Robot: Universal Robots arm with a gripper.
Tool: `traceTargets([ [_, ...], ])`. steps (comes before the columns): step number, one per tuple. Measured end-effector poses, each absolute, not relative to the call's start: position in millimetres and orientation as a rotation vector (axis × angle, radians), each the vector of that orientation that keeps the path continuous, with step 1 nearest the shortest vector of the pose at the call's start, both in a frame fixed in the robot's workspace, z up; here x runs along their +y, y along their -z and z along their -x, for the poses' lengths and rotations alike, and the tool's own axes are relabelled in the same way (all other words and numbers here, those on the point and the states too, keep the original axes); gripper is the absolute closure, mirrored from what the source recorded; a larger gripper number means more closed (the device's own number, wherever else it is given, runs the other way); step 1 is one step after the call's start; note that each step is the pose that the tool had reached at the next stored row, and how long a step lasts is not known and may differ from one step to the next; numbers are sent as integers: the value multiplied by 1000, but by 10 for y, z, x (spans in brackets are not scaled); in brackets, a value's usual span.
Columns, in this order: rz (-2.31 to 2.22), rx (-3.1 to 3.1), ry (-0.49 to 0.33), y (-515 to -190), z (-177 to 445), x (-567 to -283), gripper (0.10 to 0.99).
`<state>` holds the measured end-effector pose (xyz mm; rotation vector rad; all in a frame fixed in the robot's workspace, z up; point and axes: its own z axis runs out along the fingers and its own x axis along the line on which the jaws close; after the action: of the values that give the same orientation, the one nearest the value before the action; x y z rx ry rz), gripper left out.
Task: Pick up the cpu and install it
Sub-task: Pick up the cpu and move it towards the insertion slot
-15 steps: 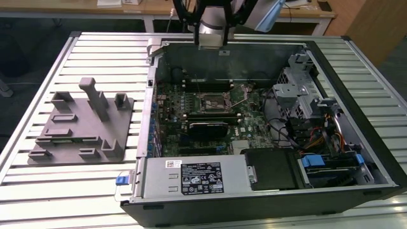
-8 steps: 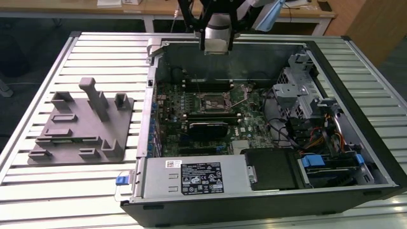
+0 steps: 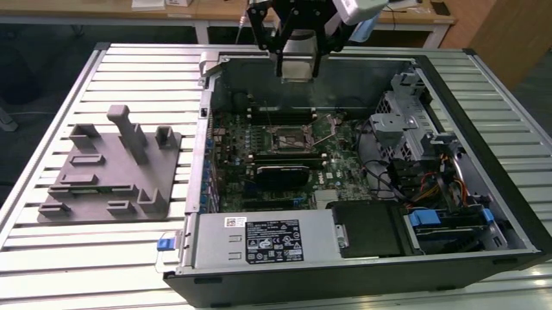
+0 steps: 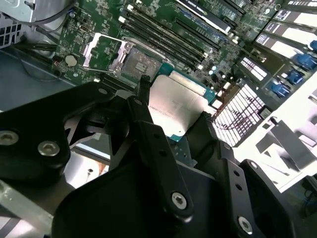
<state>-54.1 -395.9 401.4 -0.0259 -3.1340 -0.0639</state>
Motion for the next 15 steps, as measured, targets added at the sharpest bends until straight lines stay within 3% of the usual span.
traceTargets([
  [15, 26, -3132, 64, -3747, 467, -3955, 541],
])
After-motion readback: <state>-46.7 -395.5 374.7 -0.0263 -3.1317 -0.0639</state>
